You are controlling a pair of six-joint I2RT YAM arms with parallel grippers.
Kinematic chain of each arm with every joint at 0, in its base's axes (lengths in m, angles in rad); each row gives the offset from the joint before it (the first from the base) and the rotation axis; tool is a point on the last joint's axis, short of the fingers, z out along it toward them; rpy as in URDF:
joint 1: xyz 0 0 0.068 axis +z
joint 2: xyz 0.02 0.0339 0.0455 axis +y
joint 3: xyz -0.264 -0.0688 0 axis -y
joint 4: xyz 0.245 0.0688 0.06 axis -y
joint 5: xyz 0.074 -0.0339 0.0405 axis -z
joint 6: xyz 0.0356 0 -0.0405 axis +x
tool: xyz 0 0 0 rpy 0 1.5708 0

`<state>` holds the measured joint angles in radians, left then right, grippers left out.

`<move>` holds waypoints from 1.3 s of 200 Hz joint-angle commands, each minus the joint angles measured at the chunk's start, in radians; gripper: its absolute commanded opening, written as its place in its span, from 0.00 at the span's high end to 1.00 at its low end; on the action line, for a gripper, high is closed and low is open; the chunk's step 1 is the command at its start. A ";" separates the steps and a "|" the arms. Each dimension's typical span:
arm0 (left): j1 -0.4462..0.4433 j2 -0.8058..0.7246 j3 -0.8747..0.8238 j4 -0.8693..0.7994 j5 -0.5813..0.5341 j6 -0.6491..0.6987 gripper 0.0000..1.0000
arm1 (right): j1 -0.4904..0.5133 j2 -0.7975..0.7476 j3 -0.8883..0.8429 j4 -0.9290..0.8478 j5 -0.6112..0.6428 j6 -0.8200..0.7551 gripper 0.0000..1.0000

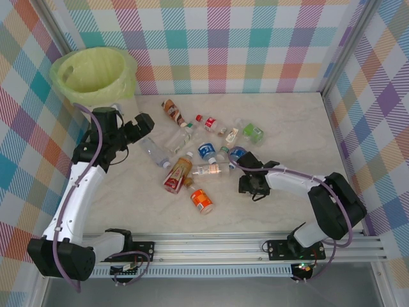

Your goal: Put the plastic bottles in the bin

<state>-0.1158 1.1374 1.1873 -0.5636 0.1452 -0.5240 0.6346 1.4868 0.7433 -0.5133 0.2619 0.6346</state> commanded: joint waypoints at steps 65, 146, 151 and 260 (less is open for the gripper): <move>-0.014 0.015 -0.051 0.110 0.173 -0.057 0.00 | -0.001 -0.288 -0.084 0.139 -0.020 -0.119 0.47; -0.121 0.105 -0.182 0.421 0.497 -0.157 0.00 | -0.001 -0.462 -0.128 0.507 -0.309 -0.232 0.47; -0.139 0.114 -0.182 0.436 0.510 -0.160 0.00 | -0.001 -0.453 -0.125 0.523 -0.327 -0.236 0.47; -0.428 0.225 -0.155 0.601 0.372 -0.207 0.02 | 0.041 -0.334 -0.001 0.577 -0.461 -0.320 0.45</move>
<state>-0.4995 1.3396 0.9791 0.0257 0.5556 -0.7410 0.6571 1.1439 0.6758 0.0265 -0.1719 0.3687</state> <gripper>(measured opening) 0.982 0.670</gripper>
